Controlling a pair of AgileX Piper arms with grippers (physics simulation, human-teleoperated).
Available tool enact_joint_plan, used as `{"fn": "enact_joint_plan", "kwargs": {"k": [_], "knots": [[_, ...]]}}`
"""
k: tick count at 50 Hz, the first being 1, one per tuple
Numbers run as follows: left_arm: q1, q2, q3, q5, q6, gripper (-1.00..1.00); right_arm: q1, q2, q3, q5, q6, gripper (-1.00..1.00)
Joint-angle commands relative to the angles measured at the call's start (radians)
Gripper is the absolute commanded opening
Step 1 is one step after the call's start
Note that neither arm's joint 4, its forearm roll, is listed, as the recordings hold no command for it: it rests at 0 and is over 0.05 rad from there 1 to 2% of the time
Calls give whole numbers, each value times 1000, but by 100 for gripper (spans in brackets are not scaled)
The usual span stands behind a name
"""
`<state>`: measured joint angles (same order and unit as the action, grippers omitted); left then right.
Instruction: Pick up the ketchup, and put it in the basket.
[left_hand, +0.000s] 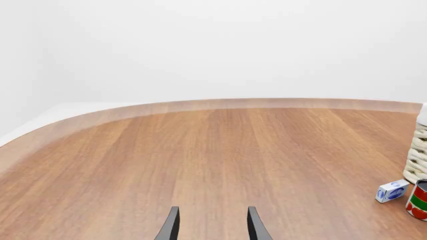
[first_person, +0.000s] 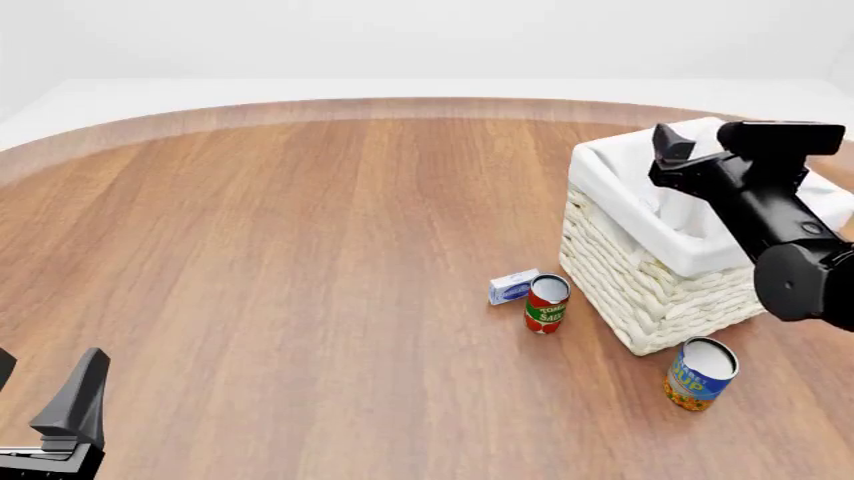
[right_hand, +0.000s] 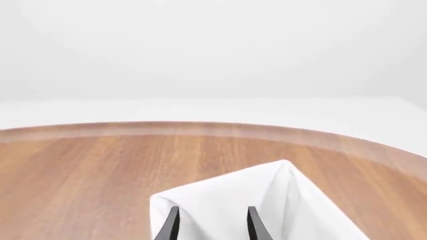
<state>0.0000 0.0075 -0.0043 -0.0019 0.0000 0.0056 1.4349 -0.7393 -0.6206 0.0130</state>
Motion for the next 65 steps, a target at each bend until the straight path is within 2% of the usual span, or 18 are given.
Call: {"fn": "enact_joint_plan", "kwargs": {"k": [1,33,48,50,52,53,56,57,58,59,61,65], "knots": [[0,0,0,0,0,100,18,-20,5,2,13,100],[0,0,0,0,0,100,116,-74,7,32,12,100],[0,0,0,0,0,100,186,-176,86,30,-8,100],[0,0,0,0,0,100,201,-185,93,25,-10,100],[0,0,0,0,0,100,252,-226,119,12,3,100],[0,0,0,0,0,100,272,-235,126,11,-16,100],[0,0,0,0,0,100,314,-283,154,13,-6,100],[0,0,0,0,0,100,319,-297,160,19,13,100],[0,0,0,0,0,100,322,-312,166,23,55,100],[0,0,0,0,0,100,351,-351,175,45,42,100],[0,0,0,0,0,100,385,-382,182,57,58,100],[0,0,0,0,0,100,449,-407,193,57,49,100]]}}
